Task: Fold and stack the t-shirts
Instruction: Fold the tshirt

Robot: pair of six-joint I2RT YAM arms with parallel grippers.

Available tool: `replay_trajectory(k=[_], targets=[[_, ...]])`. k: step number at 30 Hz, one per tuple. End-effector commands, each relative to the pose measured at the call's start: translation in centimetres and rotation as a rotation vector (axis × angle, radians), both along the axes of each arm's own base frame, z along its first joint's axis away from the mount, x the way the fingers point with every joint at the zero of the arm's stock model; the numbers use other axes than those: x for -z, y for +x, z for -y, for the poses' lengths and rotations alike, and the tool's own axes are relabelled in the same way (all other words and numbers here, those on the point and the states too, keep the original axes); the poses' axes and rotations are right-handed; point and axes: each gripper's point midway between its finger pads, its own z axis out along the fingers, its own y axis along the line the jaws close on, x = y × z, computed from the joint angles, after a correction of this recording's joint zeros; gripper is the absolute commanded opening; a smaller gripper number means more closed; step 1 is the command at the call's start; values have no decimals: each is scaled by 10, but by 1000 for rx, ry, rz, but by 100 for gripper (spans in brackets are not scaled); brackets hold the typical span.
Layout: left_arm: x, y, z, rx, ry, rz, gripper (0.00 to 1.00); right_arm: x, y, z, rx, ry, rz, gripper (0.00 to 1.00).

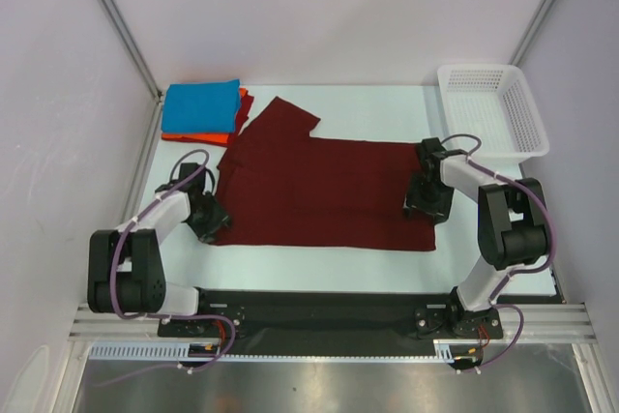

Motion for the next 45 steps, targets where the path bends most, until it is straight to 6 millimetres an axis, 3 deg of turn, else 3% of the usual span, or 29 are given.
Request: replay_trajectory(k=[1, 6, 10, 11, 13, 14, 16, 17, 18, 19, 20, 21, 22, 23, 24, 25, 27, 28, 31, 34, 35, 36, 39, 40, 41, 42, 43, 45], targets=[[2, -54, -7, -38, 47, -156, 54, -9, -38, 21, 0, -70, -94, 70], [-5, -66, -4, -48, 30, -176, 55, -16, -41, 25, 7, -62, -85, 70], [-41, -50, -8, 24, 116, -51, 55, -43, -18, 25, -1, -62, -19, 71], [-71, -30, -6, 43, 130, 76, 56, -58, -2, 21, -2, -48, 36, 72], [-104, -4, -3, 84, 141, 230, 62, -73, 17, 14, -12, -22, 96, 73], [-138, 21, -1, 83, 142, 353, 64, -89, 35, 12, -10, -11, 154, 73], [-165, 47, 4, 125, 159, 430, 68, -94, 55, 11, -6, -5, 180, 74], [-190, 75, 14, 153, 128, 525, 70, -111, 75, 9, -2, 10, 240, 74], [-200, 90, 21, 201, 115, 576, 71, -106, 85, 7, 4, 24, 230, 74], [-231, 120, 30, 231, 97, 723, 72, -112, 99, 9, 16, 24, 259, 74], [-241, 132, 43, 290, 50, 772, 72, -115, 110, 9, 16, 22, 281, 73], [-236, 151, 47, 324, 55, 772, 72, -128, 130, 7, 16, 25, 334, 71], [-246, 168, 51, 345, 53, 815, 72, -122, 141, 6, 7, 21, 331, 70], [-271, 187, 57, 372, 47, 871, 72, -120, 149, 7, 9, 16, 328, 69], [-255, 209, 62, 414, 48, 842, 71, -132, 163, 6, 9, 15, 363, 67], [-279, 231, 68, 441, 51, 918, 71, -123, 170, 6, 10, 13, 347, 66], [-284, 260, 74, 492, 77, 958, 68, -124, 184, 6, 12, 17, 377, 63], [-278, 288, 79, 505, 92, 970, 64, -122, 189, 5, 14, 21, 383, 61], [-270, 334, 86, 549, 140, 1050, 63, -121, 202, 0, 19, 37, 423, 58], [-269, 365, 95, 598, 165, 1162, 63, -119, 209, -12, -6, 46, 444, 57], [-251, 384, 98, 609, 162, 1152, 62, -119, 210, -15, -18, 44, 449, 57], [-248, 393, 102, 627, 157, 1160, 62, -118, 210, -19, -45, 33, 450, 57], [-213, 429, 113, 628, 118, 1148, 64, -113, 209, -24, -69, 24, 432, 57], [-225, 439, 117, 620, 121, 1187, 64, -112, 209, -25, -70, 23, 426, 57], [-220, 446, 119, 612, 123, 1189, 64, -113, 208, -25, -72, 25, 426, 57], [-190, 456, 123, 603, 111, 1155, 64, -111, 206, -26, -75, 29, 414, 57], [-204, 463, 127, 596, 118, 1191, 65, -111, 204, -28, -79, 34, 411, 57], [-185, 473, 133, 581, 123, 1180, 64, -109, 198, -30, -91, 42, 395, 57]])
